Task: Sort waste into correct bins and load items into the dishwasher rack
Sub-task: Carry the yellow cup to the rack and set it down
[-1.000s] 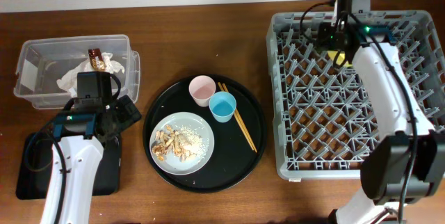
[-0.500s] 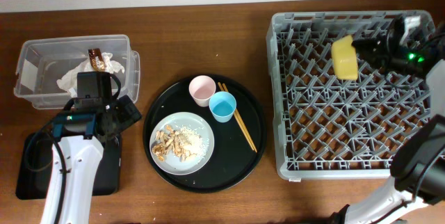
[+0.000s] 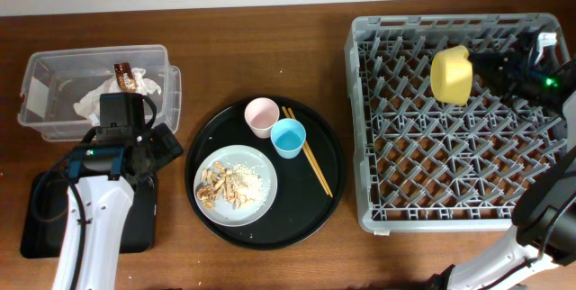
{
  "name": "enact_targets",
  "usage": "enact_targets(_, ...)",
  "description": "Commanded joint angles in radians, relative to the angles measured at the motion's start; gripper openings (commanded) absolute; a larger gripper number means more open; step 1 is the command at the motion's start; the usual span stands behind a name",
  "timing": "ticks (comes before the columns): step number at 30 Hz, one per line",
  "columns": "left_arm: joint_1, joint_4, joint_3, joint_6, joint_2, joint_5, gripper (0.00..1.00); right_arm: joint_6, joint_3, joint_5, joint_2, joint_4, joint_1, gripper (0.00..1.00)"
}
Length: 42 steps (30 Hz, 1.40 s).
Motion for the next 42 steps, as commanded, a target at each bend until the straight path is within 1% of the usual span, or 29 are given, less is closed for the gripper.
enact_targets(1,0.002,0.002,0.001,-0.013,-0.003,-0.011,0.99,0.005,0.0,0.023,-0.002,0.003,0.009,0.04)
enact_targets(2,0.002,0.002,0.001,-0.013,-0.003,-0.011,0.99,0.005,-0.006,0.115,-0.002,-0.008,0.01,0.04)
enact_targets(3,0.002,0.002,0.001,-0.013,-0.003,-0.011,0.99,0.009,-0.024,0.164,0.002,-0.016,0.013,0.04)
enact_targets(5,0.002,0.002,0.001,-0.013,-0.003,-0.011,0.99,0.009,-0.064,0.164,0.03,-0.005,0.013,0.04)
enact_targets(8,0.002,0.002,0.001,-0.013,-0.003,-0.011,0.99,0.035,-0.061,0.176,0.044,0.027,0.011,0.04)
enact_targets(9,0.002,0.002,0.001,-0.013,-0.003,-0.011,0.99,0.035,-0.05,0.227,0.044,0.029,0.0,0.04)
enact_targets(10,0.002,0.002,0.001,-0.013,-0.003,-0.011,0.99,0.035,-0.037,0.32,0.036,0.008,-0.014,0.04)
enact_targets(11,0.002,0.002,0.001,-0.013,-0.003,-0.011,0.99,0.035,-0.009,0.533,0.008,-0.043,-0.034,0.05)
enact_targets(12,0.002,0.002,0.001,-0.013,-0.003,-0.011,0.99,0.035,0.008,0.63,-0.013,-0.072,-0.04,0.06)
enact_targets(13,0.002,0.002,0.001,-0.012,-0.003,-0.011,0.99,0.034,0.063,0.794,-0.061,-0.139,-0.048,0.11)
enact_targets(15,0.002,0.002,0.001,-0.013,-0.003,-0.011,0.99,0.035,0.136,0.916,-0.112,-0.211,-0.047,0.25)
enact_targets(16,0.002,0.002,0.001,-0.013,-0.003,-0.011,0.99,0.034,0.187,0.959,-0.14,-0.256,-0.046,0.36)
enact_targets(17,0.002,0.002,0.001,-0.012,-0.003,-0.011,0.99,0.034,0.234,0.986,-0.17,-0.298,-0.046,0.41)
enact_targets(18,0.002,0.002,0.001,-0.013,-0.003,-0.011,0.99,0.031,0.264,0.995,-0.212,-0.325,-0.045,0.41)
enact_targets(20,0.002,0.002,0.001,-0.013,-0.003,-0.011,0.99,0.026,0.264,0.996,-0.262,-0.338,-0.031,0.41)
enact_targets(22,0.002,0.002,0.001,-0.013,-0.003,-0.011,0.99,-0.016,0.264,0.992,-0.345,-0.378,0.053,0.41)
enact_targets(23,0.002,0.002,0.001,-0.013,-0.003,-0.011,0.99,-0.022,0.264,1.051,-0.388,-0.386,0.138,0.42)
enact_targets(24,0.002,0.002,0.001,-0.012,-0.003,-0.011,0.99,-0.019,0.264,1.151,-0.398,-0.384,0.181,0.43)
enact_targets(25,0.002,0.002,0.001,-0.013,-0.003,-0.011,0.99,0.042,0.263,1.38,-0.388,-0.383,0.236,0.47)
enact_targets(26,0.002,0.002,0.001,-0.013,-0.003,-0.011,0.99,0.107,0.253,1.551,-0.362,-0.383,0.252,0.41)
enact_targets(27,0.002,0.002,0.001,-0.013,-0.003,-0.011,0.99,0.147,0.234,1.647,-0.307,-0.382,0.245,0.29)
enact_targets(28,0.002,0.002,0.001,-0.013,-0.003,-0.011,0.99,0.147,0.23,1.637,-0.196,-0.402,0.233,0.19)
enact_targets(30,0.002,0.002,0.001,-0.013,-0.003,-0.011,0.99,0.146,0.23,1.63,-0.067,-0.401,0.236,0.16)
enact_targets(32,0.002,0.002,0.001,-0.013,-0.003,-0.011,0.99,0.146,0.23,1.63,-0.016,-0.402,0.235,0.16)
enact_targets(33,0.002,0.002,0.001,-0.012,-0.003,-0.011,0.99,0.147,0.23,1.63,0.012,-0.399,0.236,0.13)
enact_targets(35,0.002,0.002,0.001,-0.013,-0.003,-0.011,0.99,0.143,0.23,1.584,0.019,-0.397,0.236,0.13)
enact_targets(37,0.002,0.002,0.001,-0.013,-0.003,-0.011,0.99,0.086,0.23,1.453,0.02,-0.414,0.236,0.09)
enact_targets(38,0.002,0.002,0.001,-0.013,-0.003,-0.011,0.99,0.086,0.23,1.458,0.021,-0.427,0.236,0.07)
enact_targets(42,0.002,0.002,0.001,-0.013,-0.003,-0.011,0.99,0.086,0.23,1.458,0.021,-0.449,0.236,0.06)
